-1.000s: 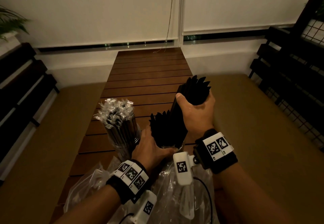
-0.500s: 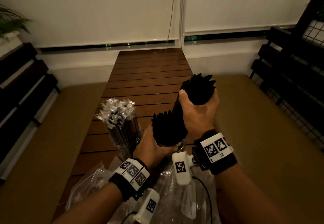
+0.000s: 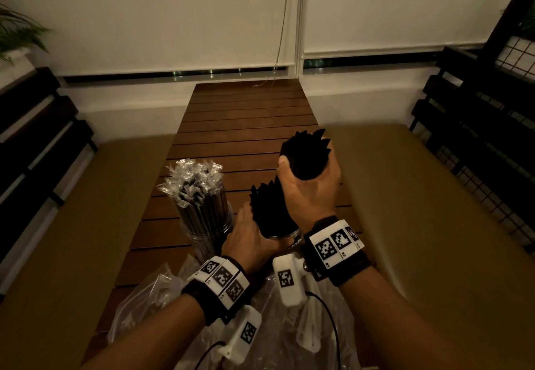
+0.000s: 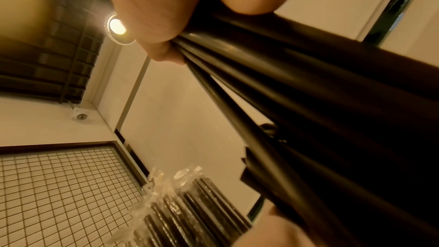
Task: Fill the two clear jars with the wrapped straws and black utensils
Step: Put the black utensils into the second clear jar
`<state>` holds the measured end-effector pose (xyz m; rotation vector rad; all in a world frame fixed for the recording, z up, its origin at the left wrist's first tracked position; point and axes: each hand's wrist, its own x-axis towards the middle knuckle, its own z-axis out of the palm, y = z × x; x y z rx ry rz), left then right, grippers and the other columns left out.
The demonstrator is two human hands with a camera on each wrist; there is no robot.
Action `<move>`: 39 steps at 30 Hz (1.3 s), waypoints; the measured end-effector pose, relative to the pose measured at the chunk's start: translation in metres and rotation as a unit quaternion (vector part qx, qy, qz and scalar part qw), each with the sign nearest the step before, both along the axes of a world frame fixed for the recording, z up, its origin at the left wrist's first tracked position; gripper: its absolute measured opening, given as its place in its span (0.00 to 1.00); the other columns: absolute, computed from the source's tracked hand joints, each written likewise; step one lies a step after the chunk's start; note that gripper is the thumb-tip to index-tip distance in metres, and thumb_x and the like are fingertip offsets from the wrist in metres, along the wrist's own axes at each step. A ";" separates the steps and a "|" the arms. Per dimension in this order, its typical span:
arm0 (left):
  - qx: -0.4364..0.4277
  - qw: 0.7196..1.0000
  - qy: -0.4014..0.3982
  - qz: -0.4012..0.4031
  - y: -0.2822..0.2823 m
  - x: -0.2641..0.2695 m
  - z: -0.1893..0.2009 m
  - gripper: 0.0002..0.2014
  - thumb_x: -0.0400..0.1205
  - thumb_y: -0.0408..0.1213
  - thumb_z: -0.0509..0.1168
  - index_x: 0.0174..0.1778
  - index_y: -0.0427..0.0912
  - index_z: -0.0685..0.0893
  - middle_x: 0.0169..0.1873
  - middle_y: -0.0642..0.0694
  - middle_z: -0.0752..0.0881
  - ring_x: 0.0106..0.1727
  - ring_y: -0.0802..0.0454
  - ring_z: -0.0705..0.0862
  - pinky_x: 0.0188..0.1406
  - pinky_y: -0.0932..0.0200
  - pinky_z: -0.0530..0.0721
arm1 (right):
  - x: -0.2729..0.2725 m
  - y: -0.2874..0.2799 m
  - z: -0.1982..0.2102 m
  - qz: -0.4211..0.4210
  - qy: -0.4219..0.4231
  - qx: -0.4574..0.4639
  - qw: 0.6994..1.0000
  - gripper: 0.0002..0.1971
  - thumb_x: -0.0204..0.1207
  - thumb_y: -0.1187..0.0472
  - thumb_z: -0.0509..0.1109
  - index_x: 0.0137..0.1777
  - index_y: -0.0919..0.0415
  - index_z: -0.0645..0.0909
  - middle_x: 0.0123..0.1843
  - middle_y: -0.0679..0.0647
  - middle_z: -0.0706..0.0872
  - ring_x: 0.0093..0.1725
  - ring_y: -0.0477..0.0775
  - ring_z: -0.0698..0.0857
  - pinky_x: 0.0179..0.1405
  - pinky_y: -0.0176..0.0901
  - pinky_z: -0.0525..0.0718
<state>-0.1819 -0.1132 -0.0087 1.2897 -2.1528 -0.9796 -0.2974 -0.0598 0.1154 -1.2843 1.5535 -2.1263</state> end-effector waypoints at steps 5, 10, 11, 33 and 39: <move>-0.018 1.000 0.022 -0.008 0.001 0.001 0.004 0.48 0.55 0.77 0.74 0.72 0.67 0.70 0.66 0.62 0.79 0.65 0.60 0.83 0.54 0.50 0.90 | -0.005 0.002 -0.014 0.019 -0.062 0.006 0.998 0.15 0.72 0.67 0.78 0.51 0.49 0.79 0.47 0.50 0.88 0.47 0.53 0.90 0.51 0.50 0.91; -0.011 0.999 0.049 -0.008 0.012 0.001 0.011 0.48 0.60 0.74 0.73 0.76 0.65 0.65 0.71 0.62 0.74 0.68 0.62 0.78 0.62 0.49 0.85 | -0.007 -0.001 -0.025 0.075 -0.043 0.054 0.995 0.15 0.74 0.65 0.78 0.52 0.47 0.78 0.48 0.45 0.88 0.50 0.45 0.90 0.53 0.42 0.90; -0.008 0.998 0.058 -0.007 0.013 0.002 0.011 0.47 0.61 0.72 0.74 0.76 0.65 0.65 0.71 0.62 0.73 0.68 0.63 0.78 0.63 0.50 0.84 | -0.007 -0.002 -0.026 0.082 -0.037 0.061 0.994 0.16 0.74 0.65 0.78 0.51 0.44 0.78 0.48 0.44 0.88 0.50 0.43 0.90 0.53 0.39 0.89; 0.064 0.997 0.020 -0.044 0.050 0.021 0.017 0.41 0.83 0.59 0.51 0.85 0.53 0.34 0.87 0.54 0.39 0.87 0.55 0.45 0.85 0.48 0.55 | -0.016 0.013 -0.054 0.147 -0.076 0.198 0.966 0.13 0.76 0.46 0.76 0.59 0.43 0.84 0.57 0.44 0.92 0.59 0.44 0.90 0.64 0.58 0.87; 0.043 0.997 0.033 -0.050 0.053 0.029 0.011 0.39 0.81 0.59 0.51 0.85 0.60 0.40 0.87 0.55 0.48 0.87 0.58 0.47 0.86 0.41 0.59 | -0.017 0.012 -0.064 0.160 -0.051 0.220 0.961 0.39 0.65 0.30 0.76 0.76 0.34 0.71 0.71 0.41 0.84 0.72 0.46 0.82 0.72 0.60 0.81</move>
